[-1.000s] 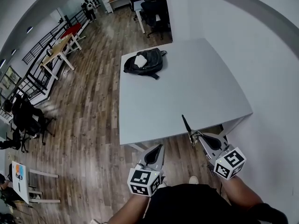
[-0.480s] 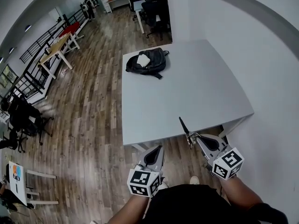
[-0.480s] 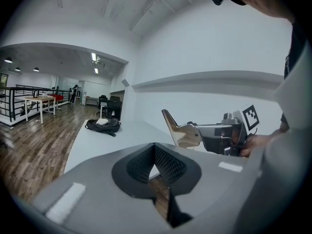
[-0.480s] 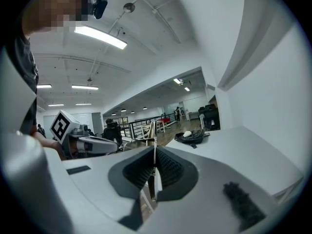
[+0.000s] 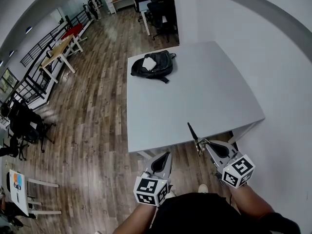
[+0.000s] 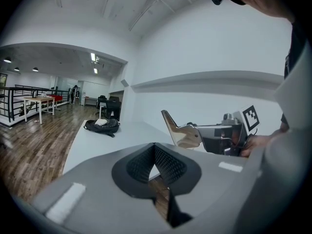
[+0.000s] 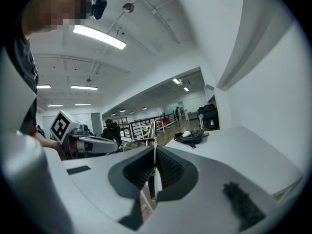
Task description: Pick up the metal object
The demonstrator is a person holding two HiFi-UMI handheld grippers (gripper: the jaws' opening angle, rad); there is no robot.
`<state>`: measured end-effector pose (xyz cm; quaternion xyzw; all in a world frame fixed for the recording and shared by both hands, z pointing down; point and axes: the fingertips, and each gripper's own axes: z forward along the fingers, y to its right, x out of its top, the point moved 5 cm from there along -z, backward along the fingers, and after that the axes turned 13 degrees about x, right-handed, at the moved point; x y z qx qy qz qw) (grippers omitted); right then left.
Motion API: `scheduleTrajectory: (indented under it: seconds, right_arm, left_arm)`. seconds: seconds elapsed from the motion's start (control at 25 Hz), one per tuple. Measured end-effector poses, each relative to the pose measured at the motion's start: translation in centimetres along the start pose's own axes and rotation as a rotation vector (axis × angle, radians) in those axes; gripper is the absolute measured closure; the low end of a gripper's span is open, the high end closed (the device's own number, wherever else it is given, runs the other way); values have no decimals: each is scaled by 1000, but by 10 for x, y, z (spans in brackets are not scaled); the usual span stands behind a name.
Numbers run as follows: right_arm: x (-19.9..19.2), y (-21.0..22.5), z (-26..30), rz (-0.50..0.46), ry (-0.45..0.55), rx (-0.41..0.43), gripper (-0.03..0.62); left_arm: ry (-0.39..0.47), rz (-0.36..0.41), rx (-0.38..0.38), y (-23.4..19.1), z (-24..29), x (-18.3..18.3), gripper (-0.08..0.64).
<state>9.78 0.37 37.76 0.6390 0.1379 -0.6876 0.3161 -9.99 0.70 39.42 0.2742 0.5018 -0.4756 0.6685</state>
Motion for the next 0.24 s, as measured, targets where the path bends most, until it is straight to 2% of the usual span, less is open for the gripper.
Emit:
scheduleTrajectory:
  seconds: [0.24]
  right_arm:
    - [1,3,-3,1,3,-5,578]
  left_arm:
    - [0,-1,1,2,1,0,552]
